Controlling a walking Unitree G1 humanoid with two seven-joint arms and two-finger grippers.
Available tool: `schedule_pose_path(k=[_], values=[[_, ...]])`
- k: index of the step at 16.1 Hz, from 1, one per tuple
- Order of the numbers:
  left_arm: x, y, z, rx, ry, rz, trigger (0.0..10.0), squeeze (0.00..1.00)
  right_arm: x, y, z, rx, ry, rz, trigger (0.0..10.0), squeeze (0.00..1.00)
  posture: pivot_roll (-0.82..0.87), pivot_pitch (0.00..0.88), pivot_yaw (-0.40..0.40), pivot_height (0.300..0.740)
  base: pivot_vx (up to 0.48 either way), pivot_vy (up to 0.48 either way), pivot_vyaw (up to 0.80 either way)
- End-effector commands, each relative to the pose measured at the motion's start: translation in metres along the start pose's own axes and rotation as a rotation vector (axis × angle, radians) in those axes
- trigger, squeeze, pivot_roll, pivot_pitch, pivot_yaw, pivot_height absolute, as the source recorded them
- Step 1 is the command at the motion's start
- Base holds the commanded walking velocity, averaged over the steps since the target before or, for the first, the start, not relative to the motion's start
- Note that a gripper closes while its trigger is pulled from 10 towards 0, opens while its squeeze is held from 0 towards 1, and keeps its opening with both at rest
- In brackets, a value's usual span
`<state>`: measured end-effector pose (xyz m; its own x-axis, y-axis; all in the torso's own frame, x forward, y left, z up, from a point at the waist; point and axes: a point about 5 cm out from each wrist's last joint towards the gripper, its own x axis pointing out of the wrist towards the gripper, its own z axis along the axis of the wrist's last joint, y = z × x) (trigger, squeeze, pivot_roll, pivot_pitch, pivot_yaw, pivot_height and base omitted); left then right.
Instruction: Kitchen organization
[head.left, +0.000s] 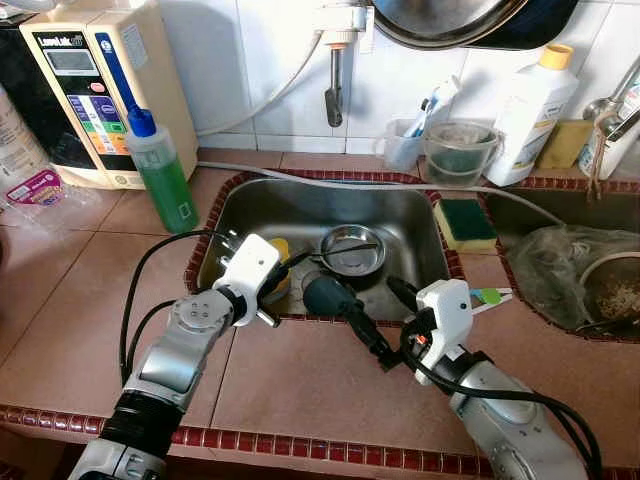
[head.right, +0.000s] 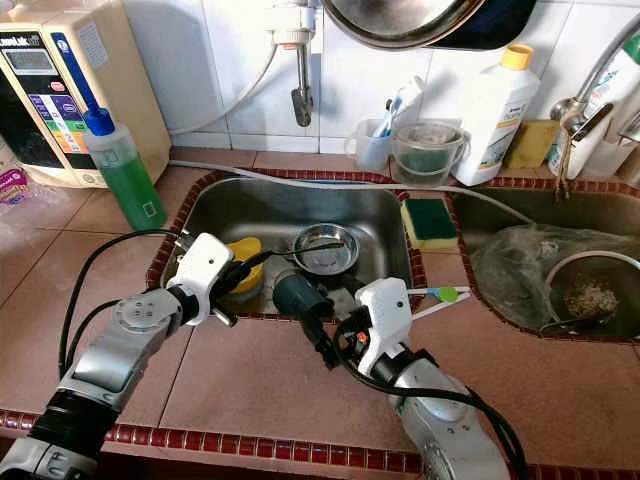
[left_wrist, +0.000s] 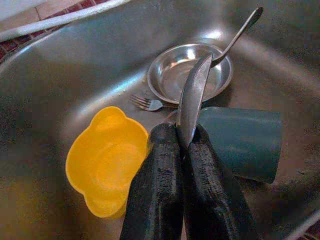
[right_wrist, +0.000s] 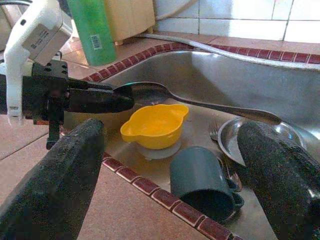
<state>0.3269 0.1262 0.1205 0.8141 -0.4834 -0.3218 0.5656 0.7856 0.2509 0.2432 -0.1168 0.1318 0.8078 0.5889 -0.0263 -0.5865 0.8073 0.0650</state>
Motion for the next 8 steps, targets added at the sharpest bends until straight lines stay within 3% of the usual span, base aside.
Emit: schedule_pose_path(k=[1,2,3,8], values=[[-0.002,-0.0002,0.0061,0.039,-0.031,-0.007,10.0,0.0,0.0003,0.0028,0.006,-0.022,-0.018,0.014,10.0,0.0,-0.17,0.065,0.068,0.74,0.0,0.0,0.0],[-0.0024,-0.0004,0.0062,0.02,-0.035,-0.011,10.0,0.0,0.0001,0.0027,0.0063,-0.025,-0.02,0.011,10.0,0.0,-0.17,0.066,0.068,0.74,0.0,0.0,0.0],[-0.0024,0.002,0.0062,-0.025,-0.033,0.006,10.0,1.0,0.0001,0.0025,0.0063,-0.028,-0.022,0.007,10.0,0.0,-0.17,0.067,0.068,0.74,0.0,0.0,0.0],[-0.0034,0.0023,0.0055,-0.02,-0.03,-0.002,10.0,1.0,0.0005,0.0019,0.0065,-0.033,-0.023,0.002,10.0,0.0,-0.17,0.072,0.068,0.74,0.0,0.0,0.0]])
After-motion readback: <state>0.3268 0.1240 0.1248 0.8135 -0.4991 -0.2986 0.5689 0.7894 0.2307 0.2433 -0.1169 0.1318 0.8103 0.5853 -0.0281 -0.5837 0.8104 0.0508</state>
